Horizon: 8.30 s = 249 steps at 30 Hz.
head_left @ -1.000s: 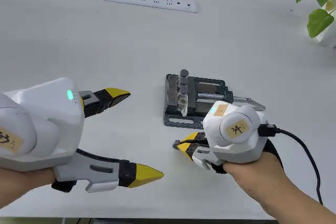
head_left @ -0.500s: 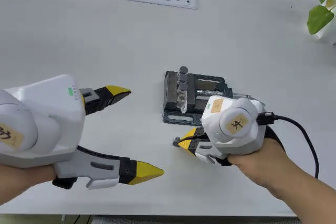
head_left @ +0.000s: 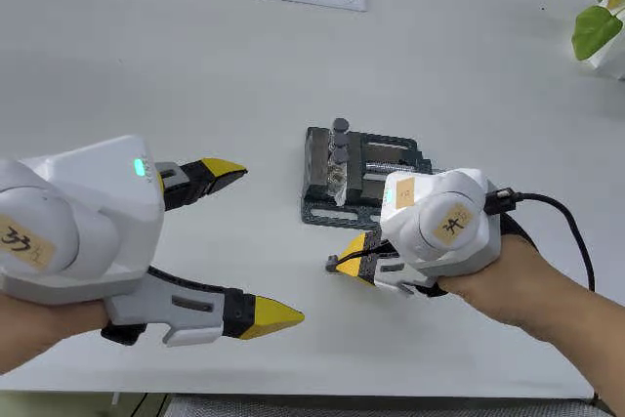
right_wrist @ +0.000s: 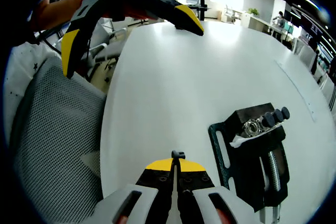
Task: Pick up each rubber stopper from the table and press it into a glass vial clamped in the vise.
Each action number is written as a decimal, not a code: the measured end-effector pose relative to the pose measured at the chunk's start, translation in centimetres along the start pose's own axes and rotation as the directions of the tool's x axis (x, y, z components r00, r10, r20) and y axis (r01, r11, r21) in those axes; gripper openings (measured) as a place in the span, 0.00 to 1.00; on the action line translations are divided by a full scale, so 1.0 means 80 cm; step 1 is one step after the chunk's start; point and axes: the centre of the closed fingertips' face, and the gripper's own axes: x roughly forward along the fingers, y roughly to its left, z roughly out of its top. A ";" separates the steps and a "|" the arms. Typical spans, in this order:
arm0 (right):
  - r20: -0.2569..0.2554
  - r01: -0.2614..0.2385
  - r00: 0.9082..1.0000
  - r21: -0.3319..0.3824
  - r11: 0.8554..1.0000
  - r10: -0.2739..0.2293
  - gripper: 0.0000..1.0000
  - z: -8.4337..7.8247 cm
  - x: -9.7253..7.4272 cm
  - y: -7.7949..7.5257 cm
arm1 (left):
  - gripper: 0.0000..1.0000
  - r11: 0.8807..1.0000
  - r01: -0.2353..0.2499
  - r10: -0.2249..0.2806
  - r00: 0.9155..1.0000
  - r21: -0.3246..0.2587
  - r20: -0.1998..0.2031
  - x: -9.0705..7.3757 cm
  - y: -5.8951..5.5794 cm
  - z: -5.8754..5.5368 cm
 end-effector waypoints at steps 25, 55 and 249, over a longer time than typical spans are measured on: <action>0.155 -0.121 0.969 -0.392 0.912 0.195 0.00 0.092 -0.142 0.078 | 0.40 0.907 0.299 -0.271 0.954 -0.296 0.132 -0.013 -0.043 0.047; 0.186 -0.061 0.956 -0.634 0.771 0.229 0.00 0.162 -0.192 0.122 | 0.09 0.622 0.649 -0.630 0.747 -0.439 0.212 -0.066 -0.092 0.083; 0.622 -0.219 0.783 0.226 0.949 0.033 0.06 0.176 -0.242 -0.017 | 0.33 0.988 0.144 -0.111 0.906 -0.050 0.409 -0.069 -0.020 0.140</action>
